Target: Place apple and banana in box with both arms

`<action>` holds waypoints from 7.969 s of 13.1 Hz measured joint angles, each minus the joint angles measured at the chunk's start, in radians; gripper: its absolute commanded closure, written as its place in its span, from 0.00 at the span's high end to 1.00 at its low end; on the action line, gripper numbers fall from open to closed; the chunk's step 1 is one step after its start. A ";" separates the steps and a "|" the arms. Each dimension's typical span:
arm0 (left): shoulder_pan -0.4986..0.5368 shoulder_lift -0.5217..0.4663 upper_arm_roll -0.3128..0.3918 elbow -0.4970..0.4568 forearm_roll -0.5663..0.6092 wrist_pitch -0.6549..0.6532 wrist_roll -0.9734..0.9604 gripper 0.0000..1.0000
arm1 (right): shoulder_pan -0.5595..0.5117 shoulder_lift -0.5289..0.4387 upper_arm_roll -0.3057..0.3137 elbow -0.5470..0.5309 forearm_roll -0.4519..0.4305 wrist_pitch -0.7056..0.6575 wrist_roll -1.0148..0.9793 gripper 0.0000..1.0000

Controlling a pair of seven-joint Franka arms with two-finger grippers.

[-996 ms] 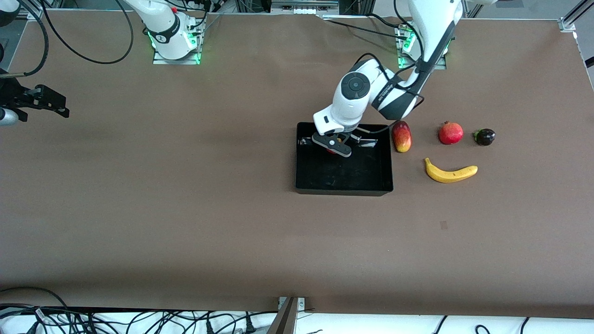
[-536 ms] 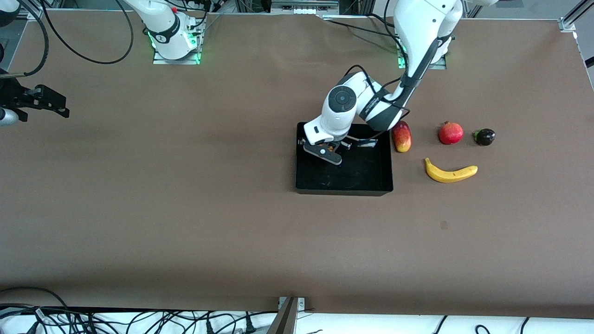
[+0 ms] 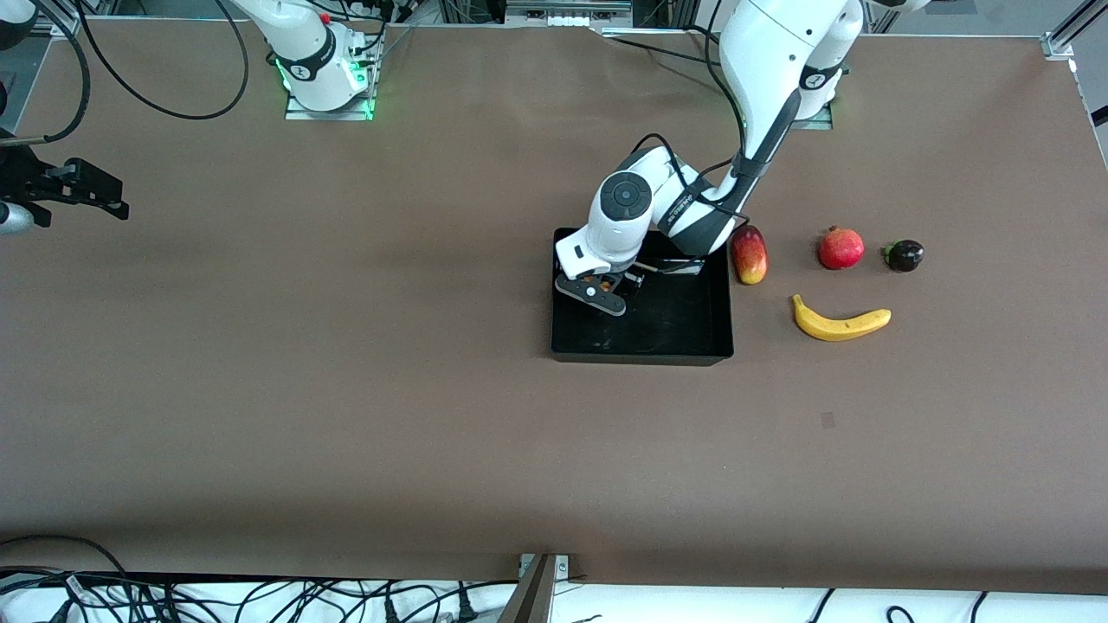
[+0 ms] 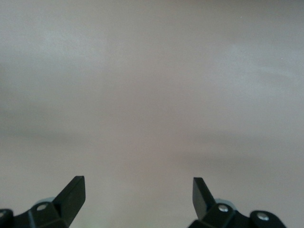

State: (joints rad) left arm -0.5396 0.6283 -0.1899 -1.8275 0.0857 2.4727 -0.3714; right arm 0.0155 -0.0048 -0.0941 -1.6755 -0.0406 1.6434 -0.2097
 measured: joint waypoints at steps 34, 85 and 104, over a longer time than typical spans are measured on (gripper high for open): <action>0.762 -0.122 -0.009 -0.254 0.000 -0.017 1.469 1.00 | -0.001 0.001 -0.001 0.000 0.000 0.000 0.000 1.00; 0.204 -0.165 -0.005 -0.189 -0.080 -0.105 0.633 1.00 | -0.001 0.001 -0.001 0.000 0.000 0.000 0.000 1.00; 0.510 -0.693 0.125 0.009 -0.080 -0.747 0.440 1.00 | -0.001 0.002 -0.001 0.001 0.000 0.000 0.000 1.00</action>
State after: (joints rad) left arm -0.0294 -0.0649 -0.0649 -1.8190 0.0054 1.7258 0.0685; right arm 0.0149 -0.0029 -0.0948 -1.6746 -0.0406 1.6434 -0.2097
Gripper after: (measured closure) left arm 0.000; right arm 0.000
